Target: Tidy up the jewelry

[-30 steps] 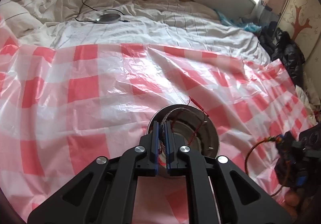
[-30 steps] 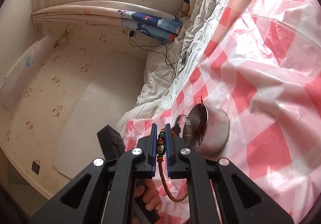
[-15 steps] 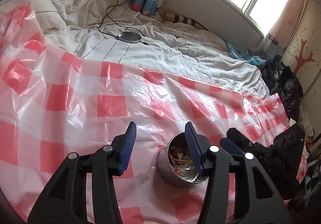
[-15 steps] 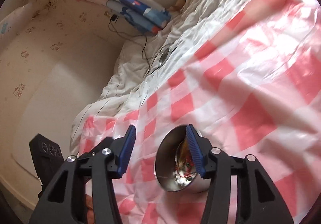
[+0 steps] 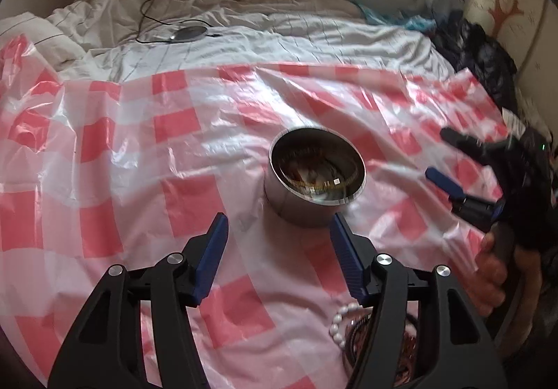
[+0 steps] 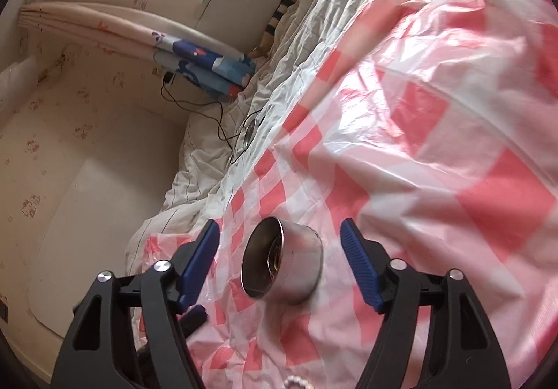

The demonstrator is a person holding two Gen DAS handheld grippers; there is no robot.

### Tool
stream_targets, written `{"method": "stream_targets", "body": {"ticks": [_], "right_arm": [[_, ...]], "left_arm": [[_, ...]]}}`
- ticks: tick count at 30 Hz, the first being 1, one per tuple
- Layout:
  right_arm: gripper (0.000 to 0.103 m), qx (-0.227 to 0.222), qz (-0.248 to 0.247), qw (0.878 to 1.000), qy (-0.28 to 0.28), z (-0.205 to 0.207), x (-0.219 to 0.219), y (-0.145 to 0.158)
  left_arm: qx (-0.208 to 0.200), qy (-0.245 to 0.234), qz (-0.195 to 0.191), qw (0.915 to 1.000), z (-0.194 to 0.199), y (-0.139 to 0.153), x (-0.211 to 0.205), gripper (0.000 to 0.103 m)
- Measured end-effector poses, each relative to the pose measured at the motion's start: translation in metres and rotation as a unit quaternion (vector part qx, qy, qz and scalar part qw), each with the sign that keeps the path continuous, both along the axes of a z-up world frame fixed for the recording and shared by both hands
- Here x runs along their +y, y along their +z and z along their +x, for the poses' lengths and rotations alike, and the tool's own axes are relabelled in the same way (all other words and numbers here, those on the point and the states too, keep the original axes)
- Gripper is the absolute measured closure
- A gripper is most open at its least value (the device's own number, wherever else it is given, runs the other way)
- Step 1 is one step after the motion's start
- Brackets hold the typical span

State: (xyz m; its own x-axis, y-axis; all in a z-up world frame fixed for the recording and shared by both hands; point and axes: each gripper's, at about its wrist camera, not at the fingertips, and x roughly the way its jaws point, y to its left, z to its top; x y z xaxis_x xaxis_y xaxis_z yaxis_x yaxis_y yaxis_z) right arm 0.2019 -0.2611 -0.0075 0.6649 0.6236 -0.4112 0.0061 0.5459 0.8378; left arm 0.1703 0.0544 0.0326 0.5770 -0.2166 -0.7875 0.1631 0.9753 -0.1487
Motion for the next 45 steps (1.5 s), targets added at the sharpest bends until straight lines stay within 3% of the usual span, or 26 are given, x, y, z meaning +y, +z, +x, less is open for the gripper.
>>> {"method": "stream_targets", "body": {"ticks": [3, 8, 15, 19, 21, 23, 26, 27, 28, 29, 30, 31, 33, 38, 42, 45], "right_arm": [[0.029, 0.015, 0.013, 1.000, -0.007, -0.020, -0.012, -0.006], [0.029, 0.041, 0.014, 0.999, -0.008, -0.054, -0.023, -0.018], [0.029, 0.048, 0.017, 0.999, -0.014, -0.080, -0.034, -0.023], [0.029, 0.052, 0.009, 0.999, -0.011, -0.079, -0.030, -0.023], [0.029, 0.053, 0.007, 0.998, -0.010, -0.079, -0.030, -0.023], [0.029, 0.055, 0.008, 0.998, -0.009, -0.079, -0.030, -0.024], [0.029, 0.058, 0.011, 0.998, -0.008, -0.078, -0.029, -0.024], [0.028, 0.058, 0.011, 0.998, -0.007, -0.078, -0.029, -0.025], [0.028, 0.058, 0.010, 0.998, -0.006, -0.078, -0.029, -0.024], [0.028, 0.058, 0.010, 0.998, -0.005, -0.077, -0.028, -0.024], [0.027, 0.058, 0.011, 0.998, -0.005, -0.077, -0.028, -0.025], [0.027, 0.058, 0.012, 0.998, -0.004, -0.076, -0.028, -0.025], [0.026, 0.059, 0.012, 0.998, -0.004, -0.076, -0.028, -0.025], [0.025, 0.060, 0.012, 0.998, -0.003, -0.076, -0.027, -0.026], [0.025, 0.060, 0.012, 0.998, -0.002, -0.076, -0.026, -0.026], [0.025, 0.056, 0.011, 0.998, 0.007, -0.075, -0.022, -0.025]], "left_arm": [[0.025, -0.038, 0.019, 0.9988, -0.027, -0.015, -0.017, 0.044], [0.050, -0.082, -0.003, 0.9954, -0.061, -0.026, -0.036, 0.044], [0.062, -0.092, 0.003, 0.9938, -0.093, -0.039, -0.050, 0.043], [0.037, -0.087, 0.021, 0.9953, -0.099, -0.037, -0.052, 0.043], [0.017, -0.085, 0.050, 0.9950, -0.100, -0.033, -0.056, 0.043], [-0.005, -0.088, 0.080, 0.9929, -0.101, -0.029, -0.062, 0.043], [-0.014, -0.108, 0.092, 0.9898, -0.101, -0.029, -0.070, 0.043], [-0.014, -0.113, 0.096, 0.9889, -0.101, -0.029, -0.073, 0.046], [-0.013, -0.120, 0.098, 0.9879, -0.101, -0.030, -0.075, 0.055], [-0.009, -0.125, 0.097, 0.9874, -0.101, -0.031, -0.076, 0.082], [-0.004, -0.125, 0.097, 0.9875, -0.100, -0.031, -0.076, 0.100], [0.001, -0.122, 0.091, 0.9884, -0.099, -0.032, -0.073, 0.101], [0.021, -0.123, 0.039, 0.9914, -0.097, -0.031, -0.065, 0.102], [0.001, -0.101, -0.085, 0.9912, -0.097, -0.010, -0.036, 0.102], [-0.054, -0.084, -0.186, 0.9774, -0.100, 0.015, -0.007, 0.102], [-0.079, -0.066, -0.230, 0.9678, -0.101, 0.024, 0.010, 0.102]]}}
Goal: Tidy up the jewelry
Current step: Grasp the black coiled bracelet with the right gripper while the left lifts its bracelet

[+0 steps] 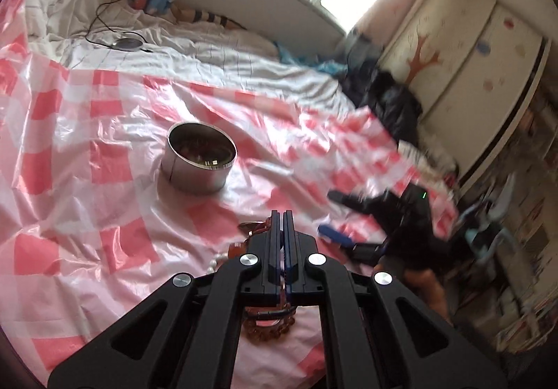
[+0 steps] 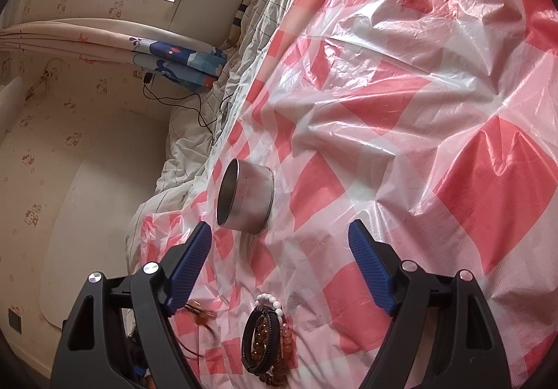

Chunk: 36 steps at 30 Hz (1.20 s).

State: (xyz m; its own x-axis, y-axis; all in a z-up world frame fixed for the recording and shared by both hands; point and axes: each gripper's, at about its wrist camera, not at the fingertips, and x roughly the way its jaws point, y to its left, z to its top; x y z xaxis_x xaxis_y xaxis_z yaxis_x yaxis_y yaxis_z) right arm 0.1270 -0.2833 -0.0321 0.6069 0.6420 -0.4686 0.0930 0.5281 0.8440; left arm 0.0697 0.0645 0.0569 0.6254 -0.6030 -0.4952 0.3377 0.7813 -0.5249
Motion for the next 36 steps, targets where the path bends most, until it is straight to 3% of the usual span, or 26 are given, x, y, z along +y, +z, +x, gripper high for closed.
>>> {"method": "stream_targets", "body": {"ticks": [4, 11, 19, 26, 28, 29, 31, 32, 33, 36], "right_arm": [[0.025, -0.008, -0.004, 0.999, 0.034, 0.002, 0.014, 0.003], [0.025, -0.025, 0.005, 0.990, 0.136, -0.011, 0.043, 0.013], [0.025, 0.027, -0.050, 0.970, 0.237, -0.014, 0.084, 0.006], [0.026, 0.053, -0.089, 0.963, 0.251, -0.013, 0.096, -0.001], [0.040, 0.061, -0.092, 0.960, 0.256, -0.011, 0.098, -0.005], [0.056, 0.070, -0.096, 0.959, 0.258, -0.011, 0.100, -0.008], [0.067, 0.071, -0.113, 0.957, 0.256, -0.011, 0.103, -0.009], [0.079, 0.070, -0.118, 0.958, 0.252, -0.011, 0.102, -0.009], [0.085, 0.069, -0.117, 0.959, 0.247, -0.011, 0.101, -0.008], [0.088, 0.051, -0.112, 0.964, 0.235, -0.012, 0.097, -0.003]], "left_arm": [[0.017, 0.032, -0.023, 0.9991, 0.006, -0.005, 0.019, 0.102], [0.027, 0.050, -0.019, 0.9982, 0.006, -0.008, 0.030, 0.102], [0.034, 0.058, -0.015, 0.9977, 0.006, -0.011, 0.035, 0.102], [0.035, 0.056, -0.009, 0.9977, 0.006, -0.012, 0.033, 0.102], [0.036, 0.057, -0.010, 0.9977, 0.006, -0.012, 0.033, 0.102], [0.037, 0.057, -0.010, 0.9976, 0.006, -0.012, 0.033, 0.102], [0.038, 0.059, -0.011, 0.9975, 0.006, -0.012, 0.034, 0.102], [0.038, 0.059, -0.013, 0.9975, 0.006, -0.012, 0.034, 0.102], [0.037, 0.059, -0.013, 0.9975, 0.006, -0.011, 0.034, 0.102], [0.037, 0.059, -0.014, 0.9975, 0.005, -0.011, 0.034, 0.102]]}}
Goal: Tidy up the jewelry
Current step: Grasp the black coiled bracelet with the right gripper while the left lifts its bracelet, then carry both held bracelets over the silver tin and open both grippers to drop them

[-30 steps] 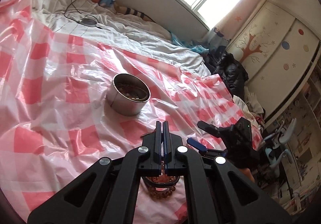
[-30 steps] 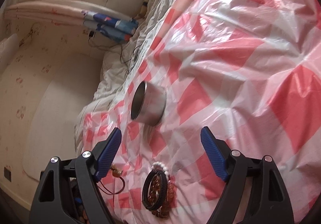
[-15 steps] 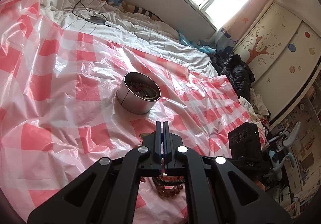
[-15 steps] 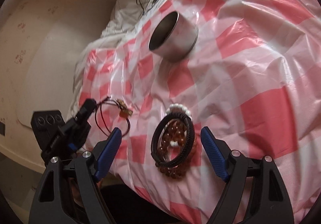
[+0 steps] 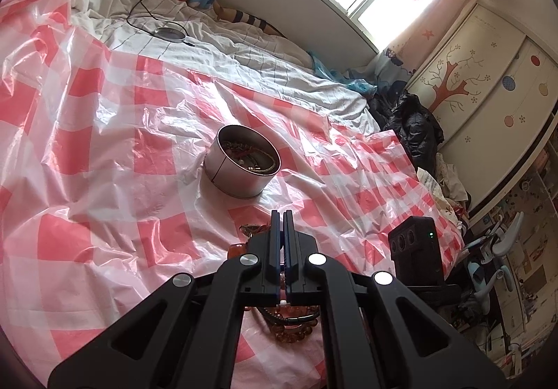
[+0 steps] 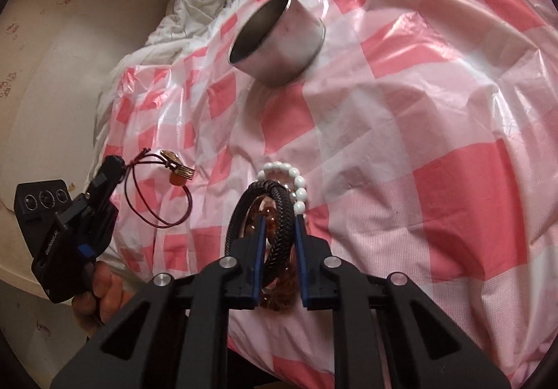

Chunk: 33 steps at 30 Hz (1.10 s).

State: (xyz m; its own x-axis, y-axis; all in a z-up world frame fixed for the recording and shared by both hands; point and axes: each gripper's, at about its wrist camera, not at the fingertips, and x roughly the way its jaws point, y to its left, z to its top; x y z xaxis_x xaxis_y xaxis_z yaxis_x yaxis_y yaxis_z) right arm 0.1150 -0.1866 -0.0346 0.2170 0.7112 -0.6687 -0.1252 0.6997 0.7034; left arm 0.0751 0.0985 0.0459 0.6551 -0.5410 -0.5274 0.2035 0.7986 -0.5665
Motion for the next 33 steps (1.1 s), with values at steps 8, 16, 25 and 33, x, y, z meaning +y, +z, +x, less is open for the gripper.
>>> {"method": "stream_targets", "body": {"ticks": [8, 16, 25, 33], "right_arm": [[0.091, -0.065, 0.077, 0.994, -0.042, -0.007, -0.028, 0.021], [0.091, -0.052, 0.160, 0.981, -0.096, 0.005, -0.056, 0.013], [0.091, -0.064, 0.206, 0.966, -0.144, 0.016, -0.076, 0.008], [0.091, -0.066, 0.216, 0.958, -0.176, 0.028, -0.087, 0.006]], "left_arm": [[0.000, -0.003, 0.004, 1.0000, 0.001, 0.000, -0.002, 0.102], [0.001, -0.013, 0.014, 0.9998, 0.008, 0.001, -0.018, 0.102], [-0.031, -0.030, 0.017, 0.9989, 0.031, 0.014, -0.046, 0.102], [-0.046, -0.024, -0.003, 0.9986, 0.068, 0.024, -0.053, 0.102]]}}
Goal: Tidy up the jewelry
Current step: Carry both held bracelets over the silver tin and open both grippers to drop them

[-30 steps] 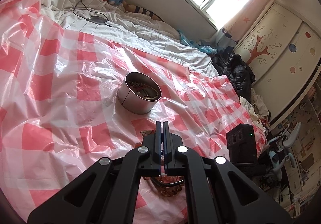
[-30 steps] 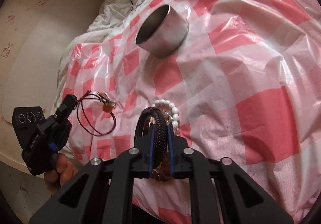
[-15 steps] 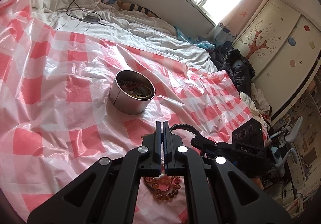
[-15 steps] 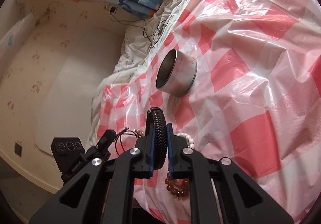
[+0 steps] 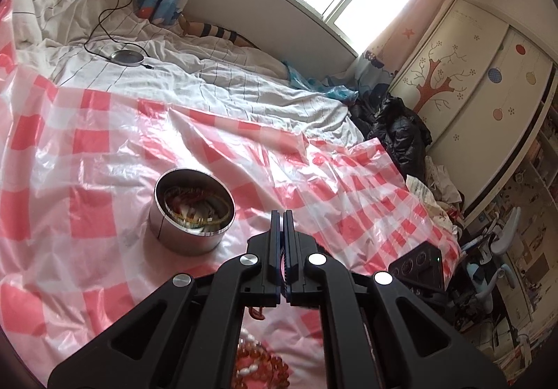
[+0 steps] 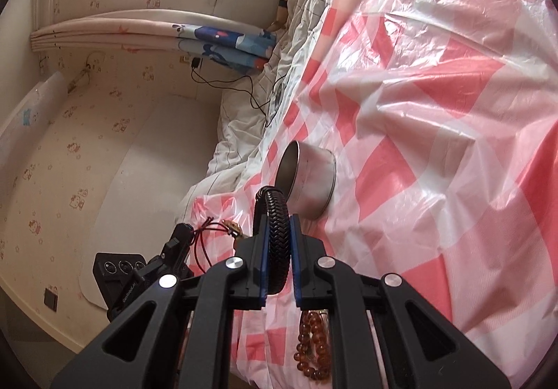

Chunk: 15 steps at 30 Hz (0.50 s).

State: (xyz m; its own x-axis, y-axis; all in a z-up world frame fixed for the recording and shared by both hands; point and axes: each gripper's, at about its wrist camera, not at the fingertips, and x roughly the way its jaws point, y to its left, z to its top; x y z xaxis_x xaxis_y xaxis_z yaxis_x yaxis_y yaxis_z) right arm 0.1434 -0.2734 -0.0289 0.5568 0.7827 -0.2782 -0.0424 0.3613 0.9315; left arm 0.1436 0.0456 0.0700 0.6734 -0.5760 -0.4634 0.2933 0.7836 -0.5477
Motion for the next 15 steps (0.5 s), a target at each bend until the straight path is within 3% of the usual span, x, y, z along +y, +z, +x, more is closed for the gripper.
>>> {"method": "stream_targets", "body": {"ticks": [11, 13, 15], "right_arm": [[0.091, -0.010, 0.017, 1.000, 0.009, 0.002, 0.005, 0.002], [0.091, -0.010, 0.020, 1.000, 0.010, 0.004, 0.004, 0.001], [0.091, -0.007, 0.026, 1.000, 0.009, 0.008, 0.004, -0.001]], "left_arm": [[0.010, 0.022, -0.036, 0.9990, 0.063, -0.010, -0.005, 0.102], [0.040, 0.055, -0.003, 0.9977, 0.076, -0.022, -0.007, 0.101], [0.100, 0.090, 0.077, 0.9879, 0.089, -0.042, -0.010, 0.099]]}}
